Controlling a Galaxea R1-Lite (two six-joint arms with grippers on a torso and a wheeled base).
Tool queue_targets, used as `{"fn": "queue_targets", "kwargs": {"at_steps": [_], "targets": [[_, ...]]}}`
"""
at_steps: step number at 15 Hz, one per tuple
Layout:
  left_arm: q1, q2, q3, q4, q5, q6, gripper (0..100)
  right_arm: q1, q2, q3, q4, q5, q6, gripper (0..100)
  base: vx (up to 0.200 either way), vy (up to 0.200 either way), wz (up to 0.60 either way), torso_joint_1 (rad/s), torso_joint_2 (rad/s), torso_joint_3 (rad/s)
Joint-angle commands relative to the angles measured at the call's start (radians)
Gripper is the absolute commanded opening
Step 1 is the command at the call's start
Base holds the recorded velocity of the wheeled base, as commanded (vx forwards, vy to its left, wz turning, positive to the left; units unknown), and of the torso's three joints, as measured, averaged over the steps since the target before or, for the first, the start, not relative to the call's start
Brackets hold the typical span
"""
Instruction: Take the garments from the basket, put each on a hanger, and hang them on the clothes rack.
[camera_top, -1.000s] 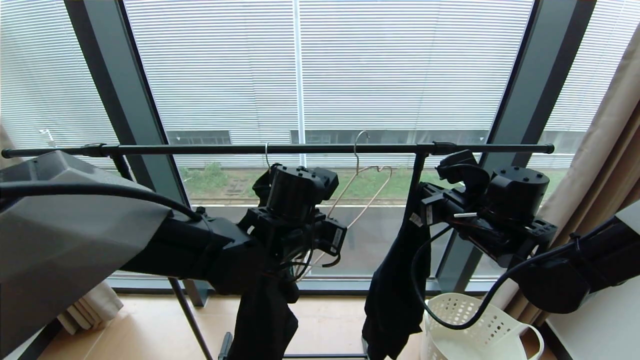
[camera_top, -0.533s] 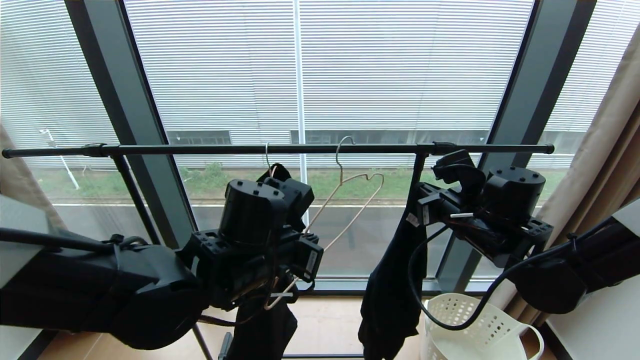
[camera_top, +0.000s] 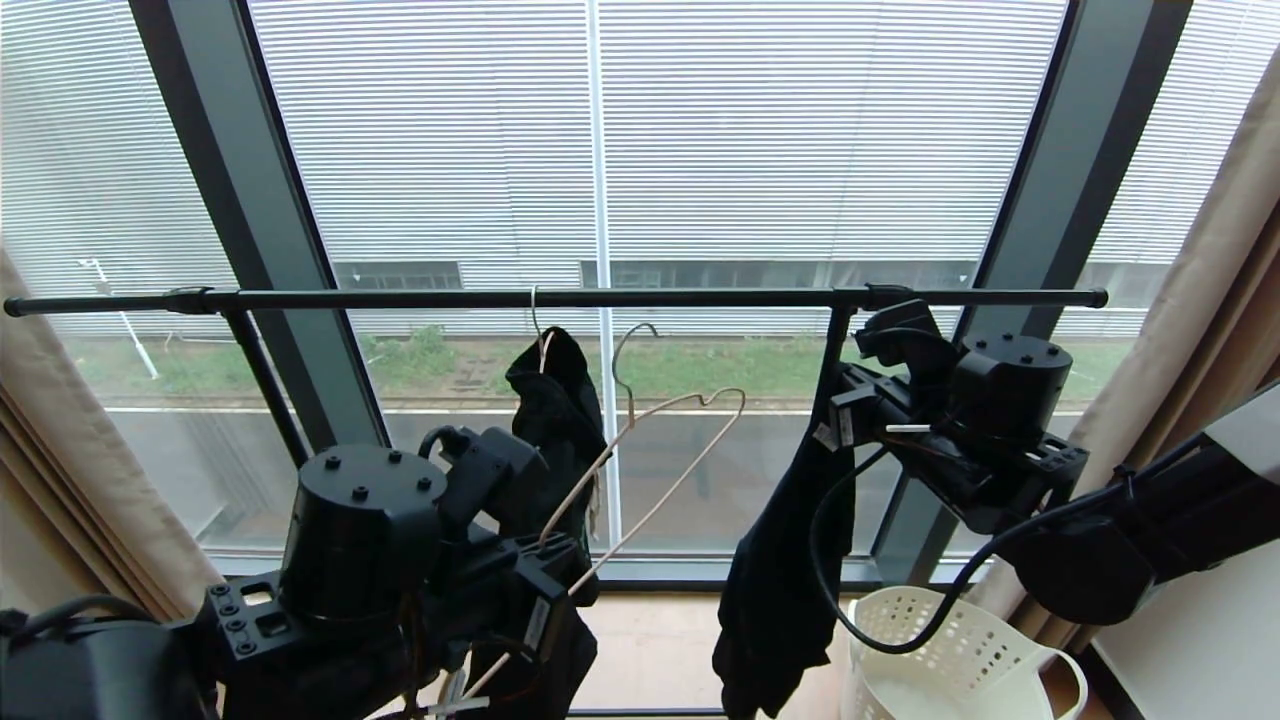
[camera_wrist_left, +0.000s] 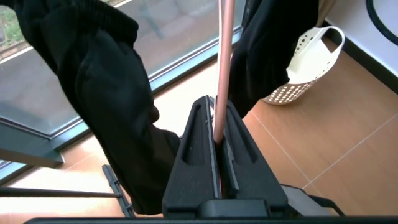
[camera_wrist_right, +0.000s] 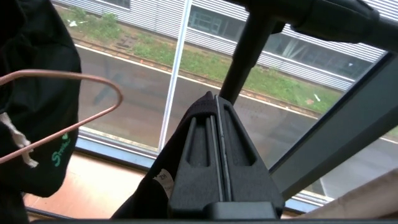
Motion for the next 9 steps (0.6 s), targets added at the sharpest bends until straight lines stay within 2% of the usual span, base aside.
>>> {"fn": "queue_targets", "kwargs": {"at_steps": [1,2,4,6,7,9], "targets": [[-0.005,-0.019,0.074,-0.043,-0.002,0.001,0,0.003,0.017,-0.018,-0.003,-0.019,-0.015,0,0.0,0.0,0.0,0.0,0.0,0.0],[-0.007,-0.005,0.107,-0.096,-0.002,-0.001,0,0.0,0.017,-0.032,-0.003,-0.05,-0.036,0,0.0,0.0,0.0,0.0,0.0,0.0],[-0.027,0.0,0.163,-0.192,-0.003,-0.004,0,0.0,0.018,-0.029,-0.003,-0.065,-0.038,0,0.0,0.0,0.0,0.0,0.0,0.0],[-0.058,0.027,0.213,-0.242,-0.006,-0.006,0,0.005,0.035,-0.031,-0.005,-0.096,-0.039,0,0.0,0.0,0.0,0.0,0.0,0.0],[-0.071,0.07,0.261,-0.331,-0.008,-0.007,0,0.006,0.054,-0.035,-0.005,-0.122,-0.047,0,0.0,0.0,0.0,0.0,0.0,0.0],[-0.073,0.13,0.288,-0.455,-0.008,-0.001,0,0.006,0.068,-0.043,-0.008,-0.124,-0.052,0,0.0,0.0,0.0,0.0,0.0,0.0]]}}
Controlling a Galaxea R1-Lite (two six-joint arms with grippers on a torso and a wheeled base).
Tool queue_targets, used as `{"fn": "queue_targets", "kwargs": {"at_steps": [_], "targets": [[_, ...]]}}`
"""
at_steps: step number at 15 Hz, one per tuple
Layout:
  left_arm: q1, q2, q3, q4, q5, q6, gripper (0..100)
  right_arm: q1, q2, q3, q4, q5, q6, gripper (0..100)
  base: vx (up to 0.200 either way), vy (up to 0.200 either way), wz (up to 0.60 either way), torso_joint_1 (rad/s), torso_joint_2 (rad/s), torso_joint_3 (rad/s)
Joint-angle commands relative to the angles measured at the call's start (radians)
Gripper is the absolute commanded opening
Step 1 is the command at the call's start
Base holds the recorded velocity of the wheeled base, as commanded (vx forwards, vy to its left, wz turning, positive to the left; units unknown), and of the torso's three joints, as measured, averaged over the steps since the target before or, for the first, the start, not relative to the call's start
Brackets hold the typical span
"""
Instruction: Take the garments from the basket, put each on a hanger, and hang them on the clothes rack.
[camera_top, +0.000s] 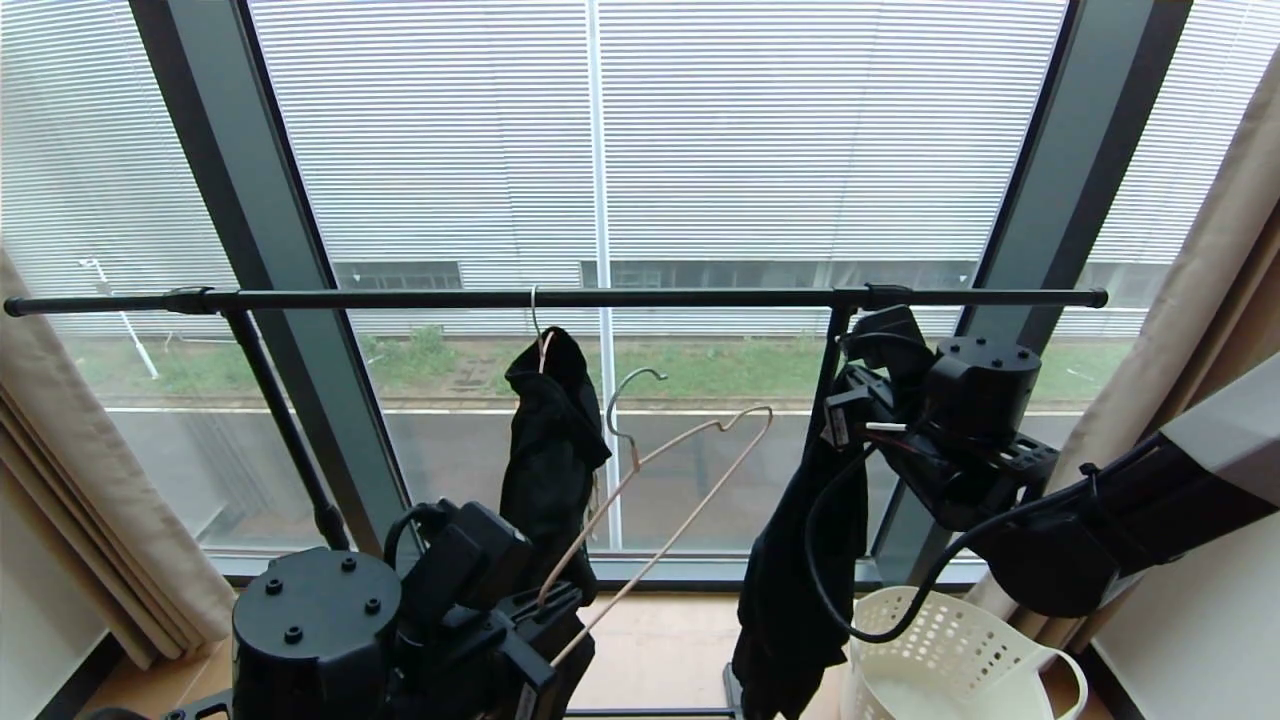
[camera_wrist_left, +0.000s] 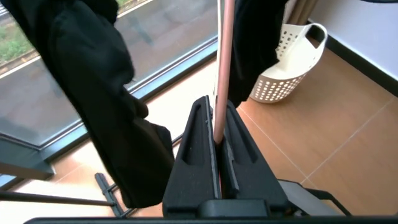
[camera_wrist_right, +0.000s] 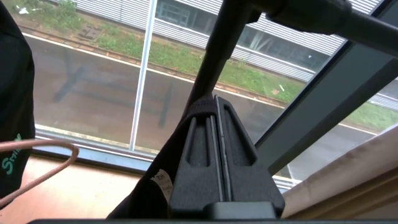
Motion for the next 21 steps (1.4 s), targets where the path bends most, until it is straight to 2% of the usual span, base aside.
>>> {"fn": "queue_targets", "kwargs": {"at_steps": [1,7,12,21], "targets": [[-0.018,0.096,0.049,-0.085,-0.002,0.002,0,0.002,0.024,-0.018,-0.003,-0.005,-0.001,0,0.0,0.0,0.0,0.0,0.0,0.0],[-0.07,0.113,0.06,-0.094,0.001,-0.004,0,0.025,0.026,-0.013,-0.05,-0.011,-0.002,0,0.0,0.0,0.0,0.0,0.0,0.0],[-0.079,0.039,0.042,-0.033,0.001,-0.006,0,0.05,0.026,-0.005,-0.05,-0.019,-0.002,0,0.0,0.0,0.0,0.0,0.0,0.0],[-0.082,0.04,0.023,-0.034,0.006,-0.038,0,0.116,0.013,0.048,-0.078,-0.023,-0.002,0,0.0,0.0,0.0,0.0,0.0,0.0]]}}
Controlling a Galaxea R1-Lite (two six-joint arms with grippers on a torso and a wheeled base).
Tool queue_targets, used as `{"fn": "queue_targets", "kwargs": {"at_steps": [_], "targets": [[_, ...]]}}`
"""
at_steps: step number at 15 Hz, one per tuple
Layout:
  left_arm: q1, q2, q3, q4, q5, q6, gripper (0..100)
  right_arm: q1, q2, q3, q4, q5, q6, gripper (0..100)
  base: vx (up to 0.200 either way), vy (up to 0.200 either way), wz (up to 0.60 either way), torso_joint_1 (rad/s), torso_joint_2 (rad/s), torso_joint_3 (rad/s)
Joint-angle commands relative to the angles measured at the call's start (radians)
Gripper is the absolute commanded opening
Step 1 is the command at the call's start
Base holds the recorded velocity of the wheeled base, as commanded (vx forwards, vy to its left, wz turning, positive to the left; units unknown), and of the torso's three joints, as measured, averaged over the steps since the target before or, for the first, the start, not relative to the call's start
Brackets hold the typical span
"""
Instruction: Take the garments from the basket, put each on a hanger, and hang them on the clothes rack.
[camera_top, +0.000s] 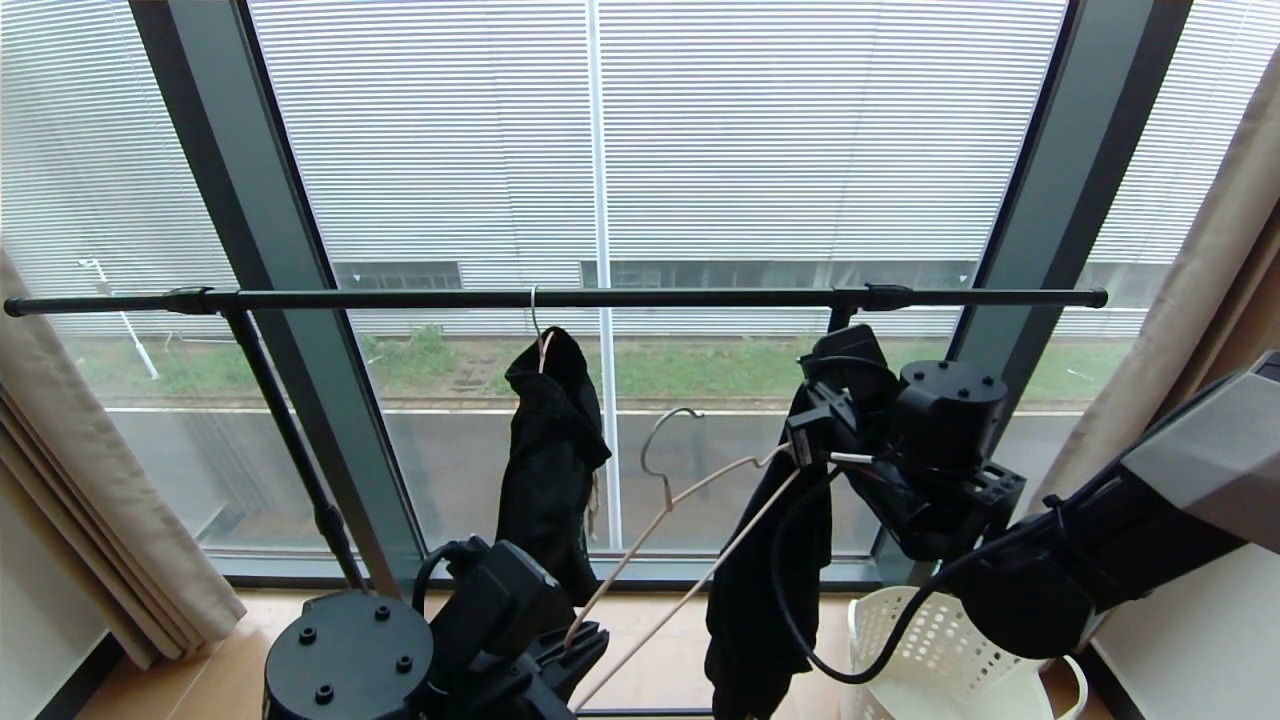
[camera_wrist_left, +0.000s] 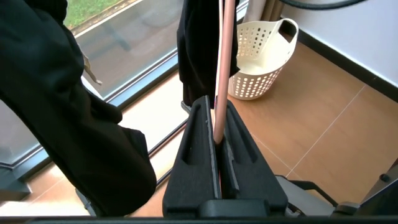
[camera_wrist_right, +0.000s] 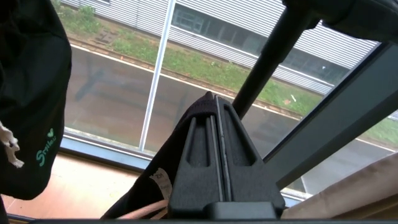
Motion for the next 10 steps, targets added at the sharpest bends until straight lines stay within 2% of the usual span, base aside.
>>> {"fn": "queue_targets", "kwargs": {"at_steps": [1,7,10], "targets": [[0.002,0.003,-0.002,-0.001,0.001,-0.001,0,0.01,-0.004,0.014,-0.006,0.0,-0.001,0,0.0,0.0,0.0,0.0,0.0,0.0],[0.005,0.003,-0.008,-0.001,0.004,-0.007,0,0.025,-0.036,0.032,-0.011,0.0,-0.001,0,0.0,0.0,0.0,0.0,0.0,0.0],[0.005,0.003,-0.019,-0.001,0.005,-0.031,0,0.06,-0.036,0.041,-0.011,0.0,-0.001,0,0.0,0.0,0.0,0.0,0.0,0.0]]}}
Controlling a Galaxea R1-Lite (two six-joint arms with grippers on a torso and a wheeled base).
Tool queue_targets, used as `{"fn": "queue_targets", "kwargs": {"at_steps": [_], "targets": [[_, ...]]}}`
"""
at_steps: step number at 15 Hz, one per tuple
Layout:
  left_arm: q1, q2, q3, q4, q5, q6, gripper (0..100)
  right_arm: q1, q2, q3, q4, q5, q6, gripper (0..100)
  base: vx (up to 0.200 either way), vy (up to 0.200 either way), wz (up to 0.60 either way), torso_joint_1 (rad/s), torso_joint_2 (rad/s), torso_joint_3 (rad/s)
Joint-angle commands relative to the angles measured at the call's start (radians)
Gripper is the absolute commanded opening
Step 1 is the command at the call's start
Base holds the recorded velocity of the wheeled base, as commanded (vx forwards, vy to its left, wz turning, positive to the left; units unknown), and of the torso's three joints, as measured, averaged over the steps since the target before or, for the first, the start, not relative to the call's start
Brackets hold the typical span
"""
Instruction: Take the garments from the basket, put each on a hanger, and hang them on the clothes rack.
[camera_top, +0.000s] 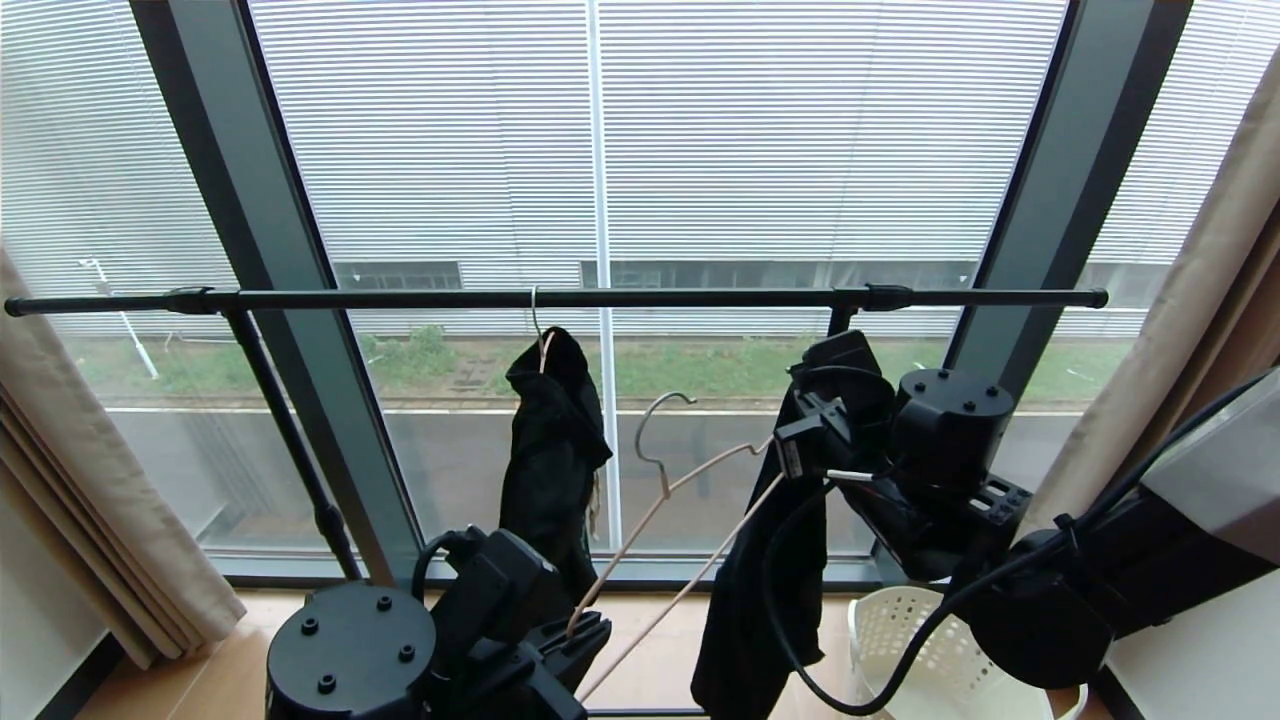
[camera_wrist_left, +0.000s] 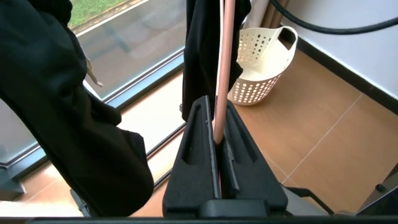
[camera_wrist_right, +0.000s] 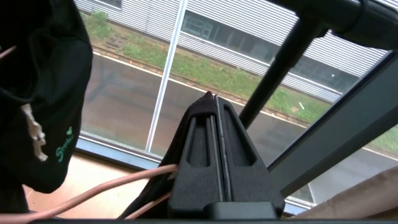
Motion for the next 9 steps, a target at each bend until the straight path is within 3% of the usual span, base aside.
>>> {"fn": "queue_targets", "kwargs": {"at_steps": [1,9], "targets": [[0.0,0.002,-0.004,-0.001,0.0,-0.003,0,0.018,-0.009,0.01,0.0,-0.001,0.0,0,0.0,0.0,0.0,0.0,0.0,0.0],[0.0,0.003,-0.004,-0.001,0.0,-0.009,0,0.114,-0.054,0.049,-0.032,-0.032,0.0,0,0.0,0.0,0.0,0.0,0.0,0.0]]}}
